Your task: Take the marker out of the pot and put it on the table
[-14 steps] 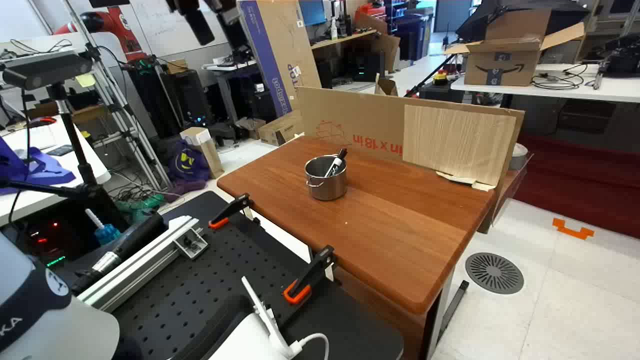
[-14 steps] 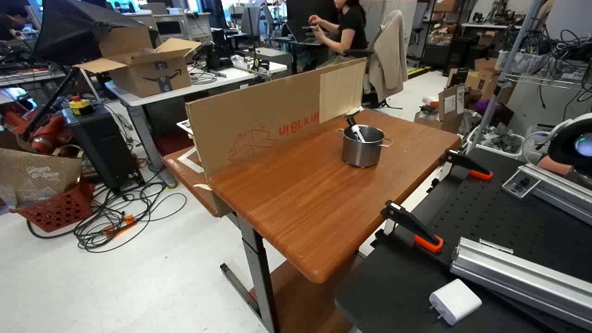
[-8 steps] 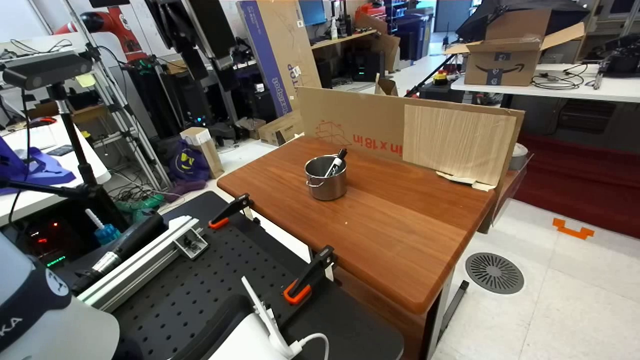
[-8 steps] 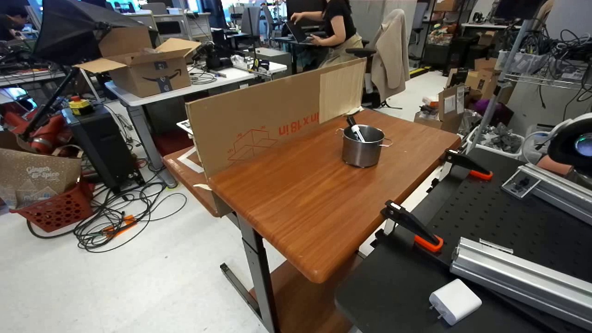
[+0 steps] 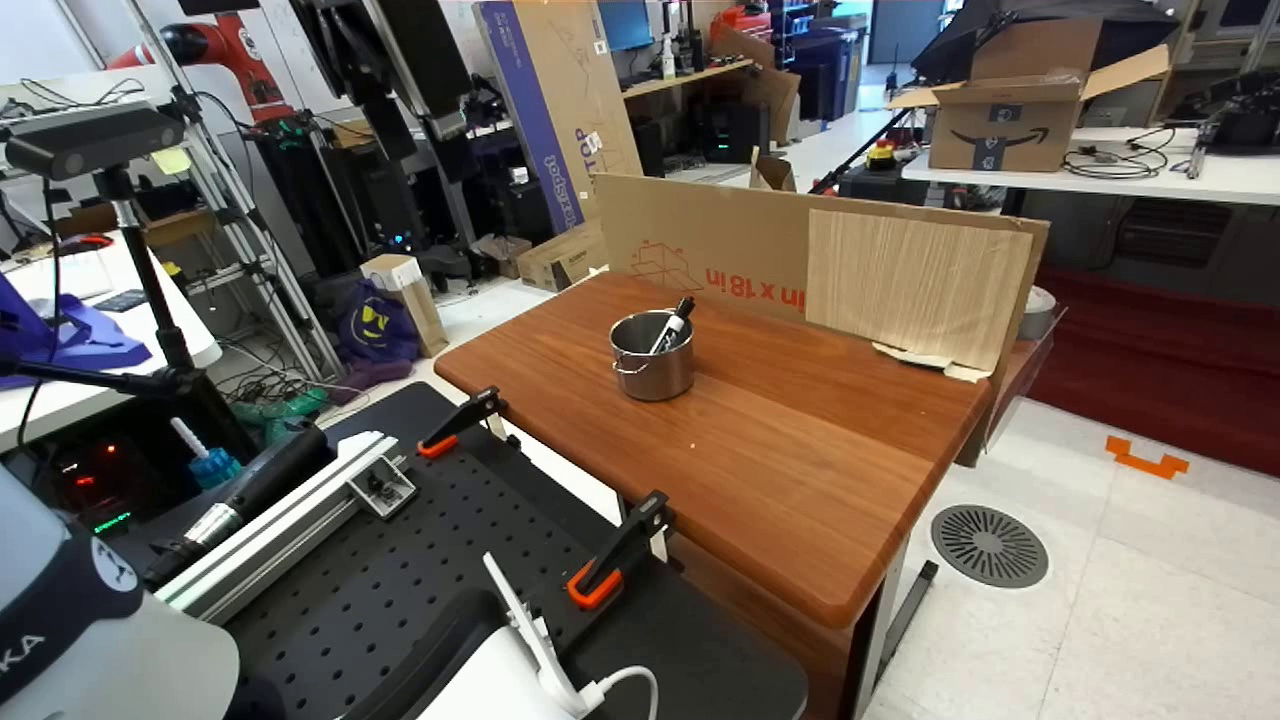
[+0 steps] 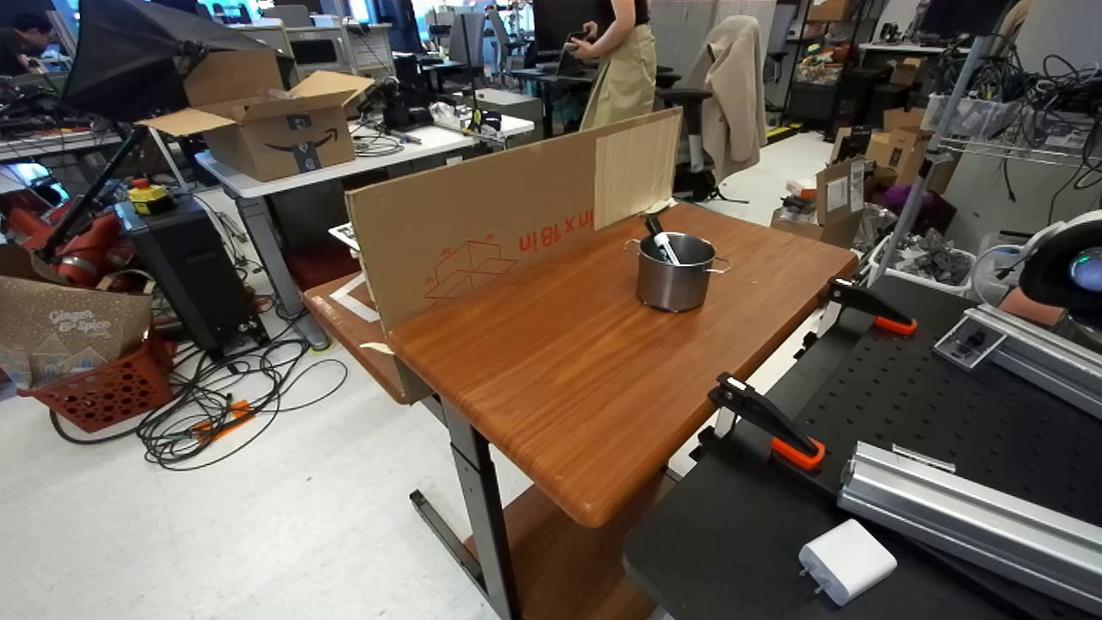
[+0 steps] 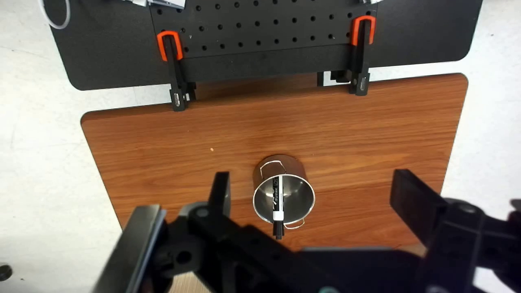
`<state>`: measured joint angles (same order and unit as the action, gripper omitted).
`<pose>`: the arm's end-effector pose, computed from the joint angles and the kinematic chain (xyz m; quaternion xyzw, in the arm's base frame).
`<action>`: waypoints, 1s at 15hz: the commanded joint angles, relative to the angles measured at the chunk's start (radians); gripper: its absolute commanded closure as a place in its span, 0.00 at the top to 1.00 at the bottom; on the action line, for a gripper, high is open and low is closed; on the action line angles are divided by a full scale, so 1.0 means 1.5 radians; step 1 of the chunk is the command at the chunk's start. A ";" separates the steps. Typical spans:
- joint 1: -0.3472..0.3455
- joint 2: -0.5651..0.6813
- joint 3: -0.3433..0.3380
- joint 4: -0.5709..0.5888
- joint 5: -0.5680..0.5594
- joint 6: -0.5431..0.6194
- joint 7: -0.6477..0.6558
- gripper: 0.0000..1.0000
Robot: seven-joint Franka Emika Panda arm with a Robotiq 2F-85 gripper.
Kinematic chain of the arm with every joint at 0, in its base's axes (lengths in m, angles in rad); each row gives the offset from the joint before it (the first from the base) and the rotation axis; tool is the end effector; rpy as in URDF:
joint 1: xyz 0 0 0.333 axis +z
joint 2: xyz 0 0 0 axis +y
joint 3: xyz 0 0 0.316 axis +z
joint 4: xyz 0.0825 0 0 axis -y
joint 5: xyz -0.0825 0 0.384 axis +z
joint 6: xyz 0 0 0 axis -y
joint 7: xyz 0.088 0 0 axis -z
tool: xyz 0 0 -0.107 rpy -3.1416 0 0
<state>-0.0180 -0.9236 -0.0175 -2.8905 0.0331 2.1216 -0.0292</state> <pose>0.2871 -0.0080 0.4252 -0.9968 0.0078 -0.0778 0.0194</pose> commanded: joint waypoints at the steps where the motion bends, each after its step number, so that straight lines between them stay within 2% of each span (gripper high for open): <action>1: 0.002 0.000 -0.002 0.002 -0.002 -0.002 0.002 1.00; 7: -0.001 0.017 0.001 0.015 -0.001 0.019 0.011 1.00; 15: -0.004 0.146 0.002 0.079 0.005 0.082 0.035 1.00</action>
<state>-0.0189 -0.7819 -0.0175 -2.8015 0.0332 2.1917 0.0009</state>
